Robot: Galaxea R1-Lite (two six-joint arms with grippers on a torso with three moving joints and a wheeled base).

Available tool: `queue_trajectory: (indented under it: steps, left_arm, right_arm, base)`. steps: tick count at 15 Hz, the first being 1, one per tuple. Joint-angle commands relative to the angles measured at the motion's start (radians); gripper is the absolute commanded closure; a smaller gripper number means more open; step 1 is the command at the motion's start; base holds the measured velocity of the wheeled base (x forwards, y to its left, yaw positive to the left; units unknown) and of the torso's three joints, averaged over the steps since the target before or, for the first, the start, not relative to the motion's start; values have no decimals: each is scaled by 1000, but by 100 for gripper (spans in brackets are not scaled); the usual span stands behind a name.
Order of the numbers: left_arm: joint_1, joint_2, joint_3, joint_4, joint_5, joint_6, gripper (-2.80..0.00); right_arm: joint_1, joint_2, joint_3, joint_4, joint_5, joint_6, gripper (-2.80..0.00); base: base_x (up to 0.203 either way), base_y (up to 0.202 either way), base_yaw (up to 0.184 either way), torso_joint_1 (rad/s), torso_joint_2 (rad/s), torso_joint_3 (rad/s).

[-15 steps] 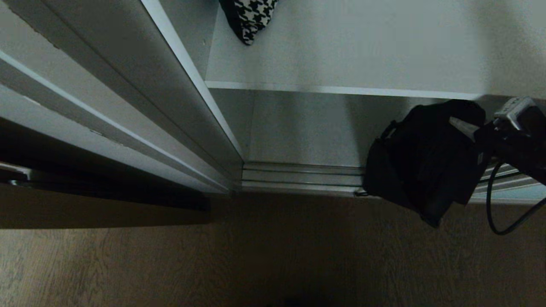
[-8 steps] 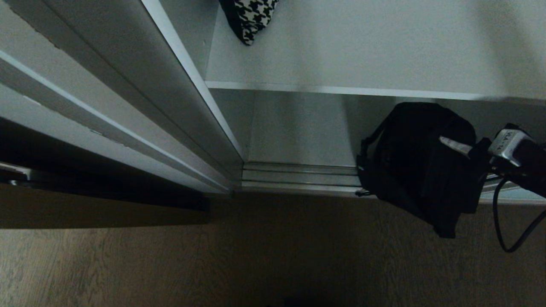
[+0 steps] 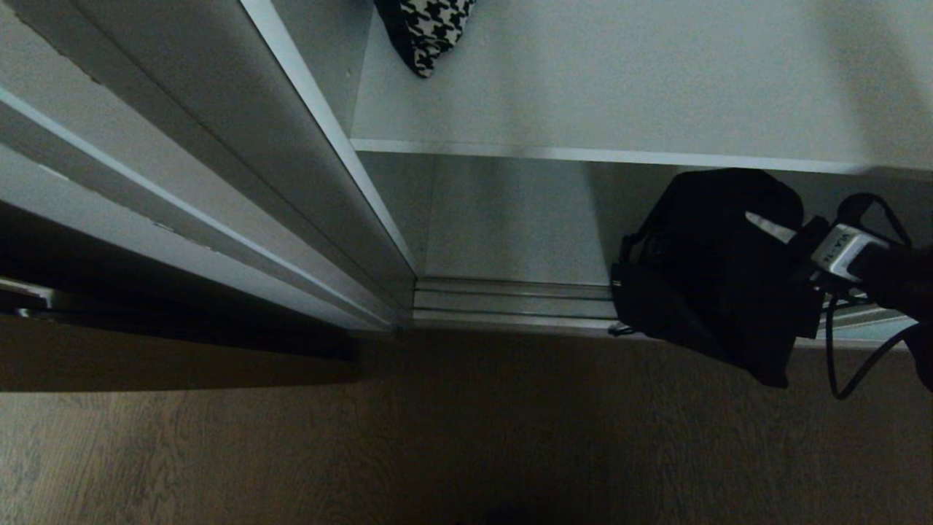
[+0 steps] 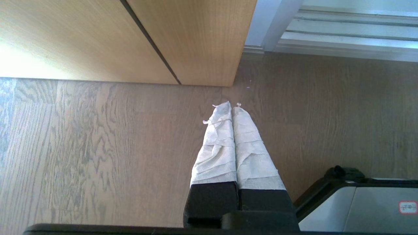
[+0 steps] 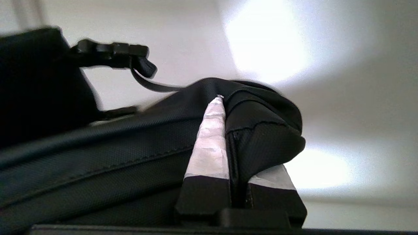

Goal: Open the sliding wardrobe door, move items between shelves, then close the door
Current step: Place the bag on the lower shelf

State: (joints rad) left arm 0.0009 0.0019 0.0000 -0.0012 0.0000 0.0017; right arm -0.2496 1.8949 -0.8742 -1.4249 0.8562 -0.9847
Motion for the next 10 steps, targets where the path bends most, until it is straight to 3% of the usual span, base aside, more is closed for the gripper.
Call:
queue_trajectory:
  steps: [1,10]
  left_arm:
    - [1,0,0,0,0,0,0]
    - [1,0,0,0,0,0,0]
  right_arm:
    - [1,69,-58,-16,5,-11,0]
    - [6,300,-396,-104,-16,-12,0]
  base:
    - [0,0,0,0,0,0]
    - [0,0,0,0,0,0]
